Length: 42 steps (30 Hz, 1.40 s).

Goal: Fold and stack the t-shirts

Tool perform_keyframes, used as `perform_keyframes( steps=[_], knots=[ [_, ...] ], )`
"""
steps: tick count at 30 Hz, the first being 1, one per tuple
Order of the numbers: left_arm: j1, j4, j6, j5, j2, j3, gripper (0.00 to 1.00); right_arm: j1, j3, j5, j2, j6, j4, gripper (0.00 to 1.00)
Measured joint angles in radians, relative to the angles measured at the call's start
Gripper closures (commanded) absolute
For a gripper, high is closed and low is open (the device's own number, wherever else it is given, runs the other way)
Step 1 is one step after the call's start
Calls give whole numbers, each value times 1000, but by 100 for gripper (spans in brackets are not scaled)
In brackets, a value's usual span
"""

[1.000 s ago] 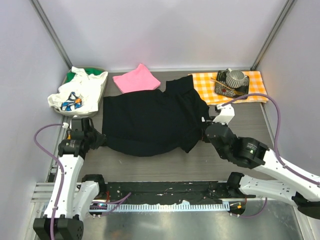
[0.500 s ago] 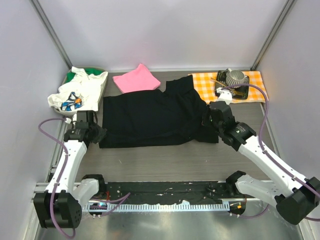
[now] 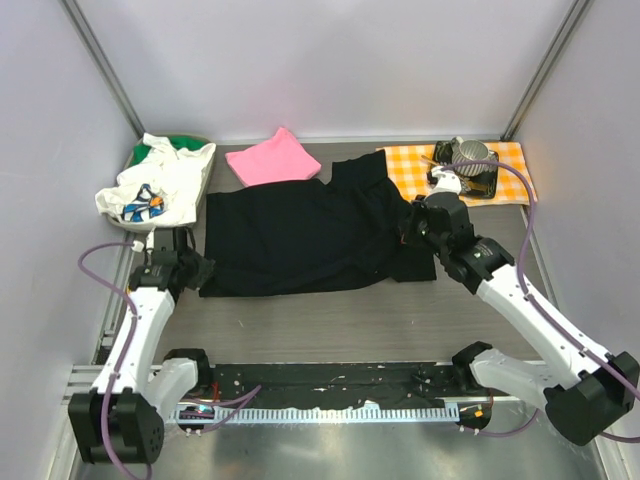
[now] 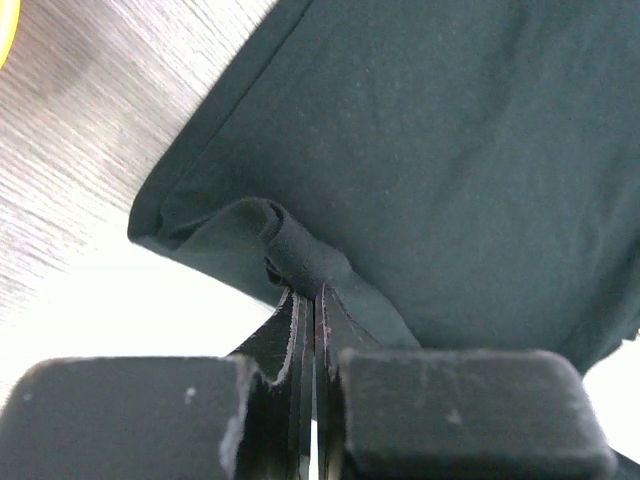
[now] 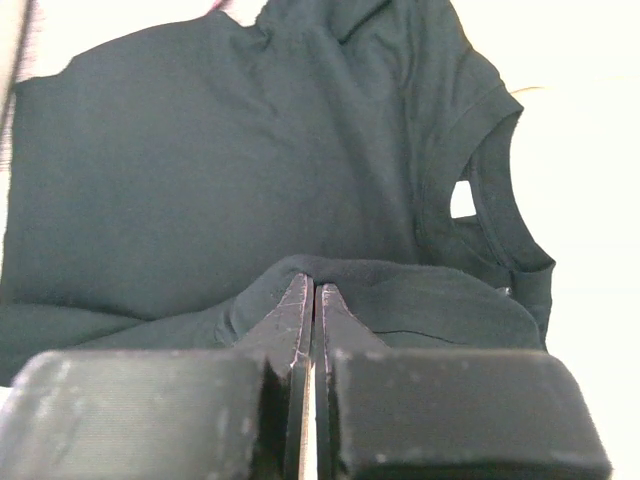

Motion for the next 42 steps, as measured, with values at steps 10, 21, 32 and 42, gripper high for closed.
perform_keyframes(
  steps=[10,21,32,42],
  knots=[
    [0,-160,-34,41,-381,-109,100,0,23,-58,-100,-18,-82,99],
    [0,-292,-75,46,-466,-109,100,0,22,-78,-180,-24,-156,99],
    [0,-156,-83,29,-209,-129,100,0,22,-83,-5,-25,-87,99],
    [0,-20,-83,-16,3,-109,100,-10,74,-79,168,-28,3,99]
  ],
)
